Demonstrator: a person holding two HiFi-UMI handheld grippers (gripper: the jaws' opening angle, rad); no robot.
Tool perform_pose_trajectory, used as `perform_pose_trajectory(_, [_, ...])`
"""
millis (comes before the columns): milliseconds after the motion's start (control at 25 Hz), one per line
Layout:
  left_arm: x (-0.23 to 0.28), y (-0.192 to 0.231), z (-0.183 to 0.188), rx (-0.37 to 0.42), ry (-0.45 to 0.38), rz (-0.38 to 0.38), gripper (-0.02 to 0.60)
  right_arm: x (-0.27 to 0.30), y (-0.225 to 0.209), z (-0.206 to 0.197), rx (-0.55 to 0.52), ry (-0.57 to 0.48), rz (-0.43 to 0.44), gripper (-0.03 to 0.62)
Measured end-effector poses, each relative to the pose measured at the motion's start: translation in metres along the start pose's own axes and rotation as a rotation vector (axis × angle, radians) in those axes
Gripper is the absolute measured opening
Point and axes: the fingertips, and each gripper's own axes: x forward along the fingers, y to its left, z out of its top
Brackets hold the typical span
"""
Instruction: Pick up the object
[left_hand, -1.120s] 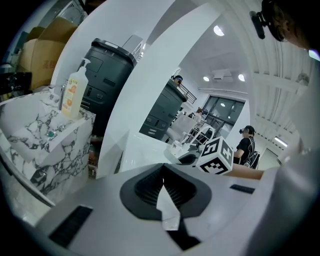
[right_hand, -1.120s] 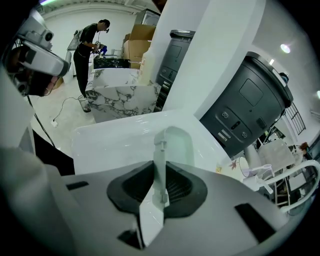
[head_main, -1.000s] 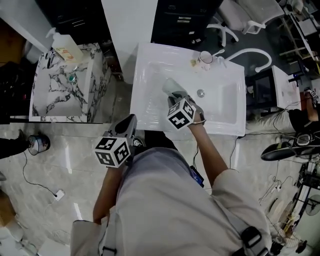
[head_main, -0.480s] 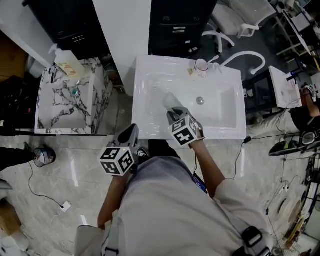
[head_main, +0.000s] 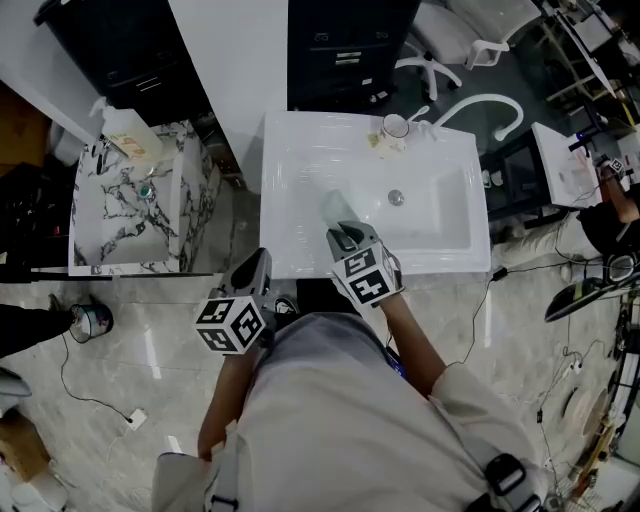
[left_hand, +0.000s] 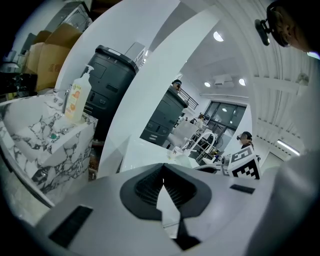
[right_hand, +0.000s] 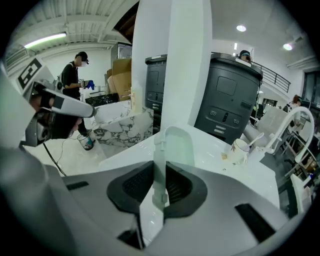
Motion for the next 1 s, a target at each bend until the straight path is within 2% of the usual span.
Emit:
perform_pose_trajectory(240, [0.003,0.002,-0.006,0.026,0.026,0.018,0.006,-0.015,0.008,0.004,0.05,-0.034,0.007,0.067])
perform_pose_trajectory(480, [0.0,0.006,-0.011,0.022,0.037,0.026,0.006,-0.032,0.016,0.007,0.163,-0.079,0.037,0.067])
perform_pose_trajectory(1000, [-0.009,0.005,-0.009,0.115,0.046,0.045,0.006,-0.067,0.019,0.008,0.278,-0.168,0.007,0.067])
